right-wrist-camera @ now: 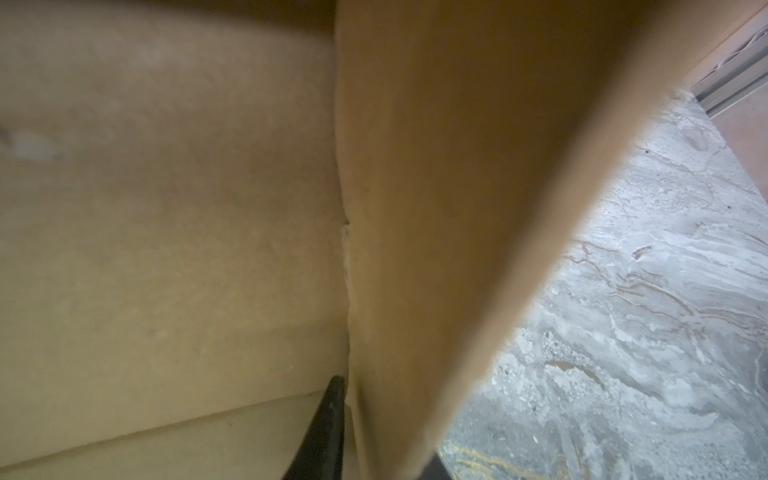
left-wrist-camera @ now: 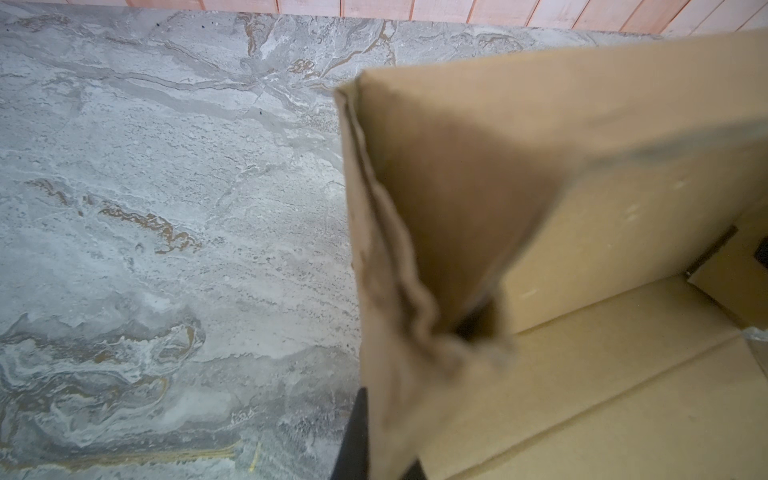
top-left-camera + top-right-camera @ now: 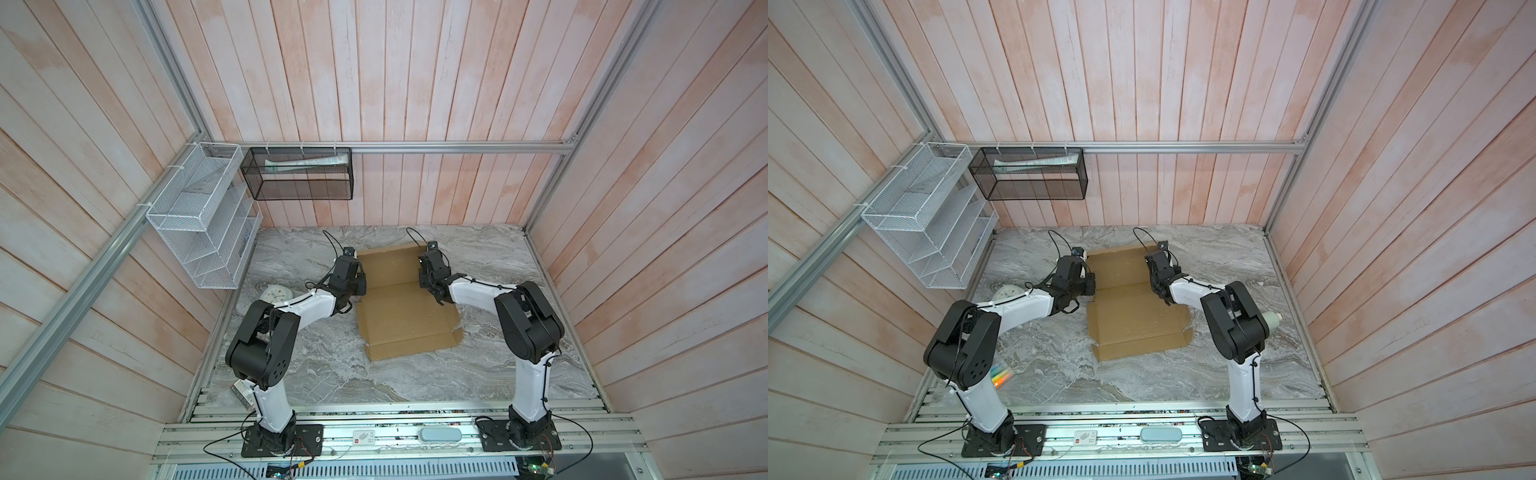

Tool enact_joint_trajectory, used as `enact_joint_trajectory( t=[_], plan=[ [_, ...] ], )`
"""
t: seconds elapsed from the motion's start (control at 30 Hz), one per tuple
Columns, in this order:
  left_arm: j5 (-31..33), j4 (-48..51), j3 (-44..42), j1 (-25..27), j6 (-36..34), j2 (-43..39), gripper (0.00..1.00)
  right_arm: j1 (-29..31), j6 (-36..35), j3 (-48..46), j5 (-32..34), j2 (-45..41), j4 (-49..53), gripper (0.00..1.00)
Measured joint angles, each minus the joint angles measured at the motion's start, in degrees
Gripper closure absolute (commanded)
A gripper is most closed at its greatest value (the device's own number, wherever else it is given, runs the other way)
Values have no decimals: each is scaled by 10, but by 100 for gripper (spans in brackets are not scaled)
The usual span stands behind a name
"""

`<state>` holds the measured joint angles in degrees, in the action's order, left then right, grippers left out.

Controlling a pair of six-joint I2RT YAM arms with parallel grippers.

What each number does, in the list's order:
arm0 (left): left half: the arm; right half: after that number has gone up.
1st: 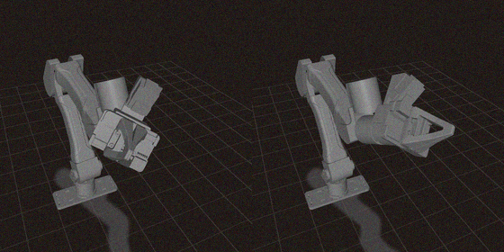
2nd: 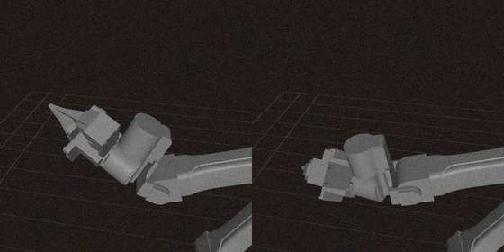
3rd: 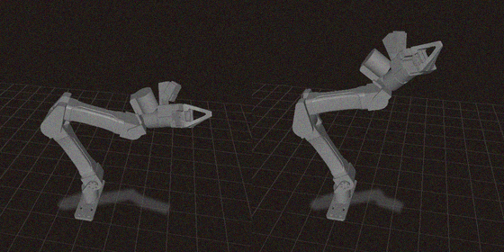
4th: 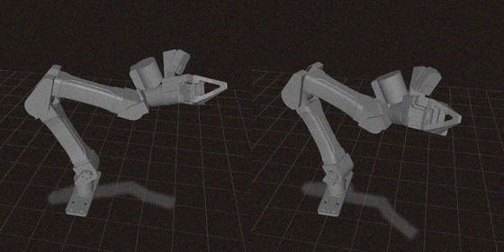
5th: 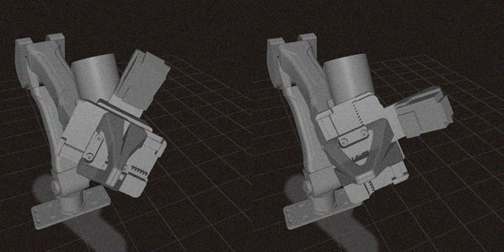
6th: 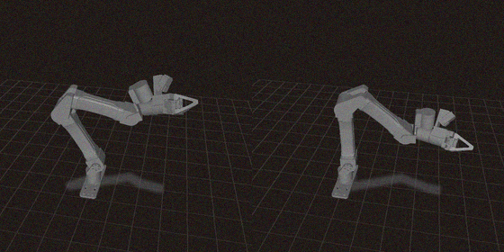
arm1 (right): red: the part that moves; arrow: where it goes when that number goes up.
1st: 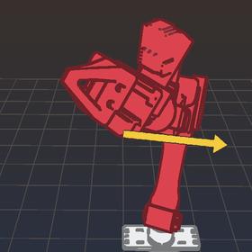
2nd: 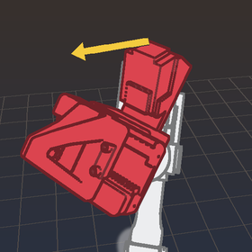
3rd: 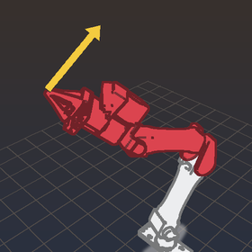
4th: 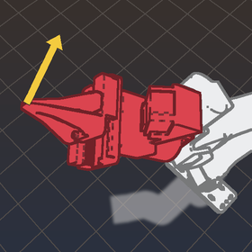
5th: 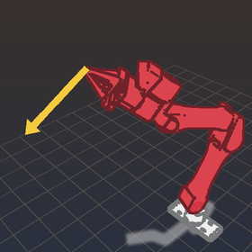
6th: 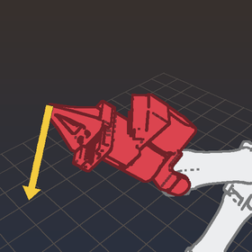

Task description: Fold the paper box

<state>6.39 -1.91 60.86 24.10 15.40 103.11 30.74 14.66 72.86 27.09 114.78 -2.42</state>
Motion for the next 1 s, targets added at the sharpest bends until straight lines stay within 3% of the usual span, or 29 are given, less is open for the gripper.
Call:
enact_joint_trajectory(
  t=[0.33,1.0],
  plan=[
    [0,0,0,0,-6,0,100,-1,4,-1,-16,-14,21,77],
    [-2,3,3,2,-8,1,100,-47,14,-8,-108,-28,6,73]
  ],
)
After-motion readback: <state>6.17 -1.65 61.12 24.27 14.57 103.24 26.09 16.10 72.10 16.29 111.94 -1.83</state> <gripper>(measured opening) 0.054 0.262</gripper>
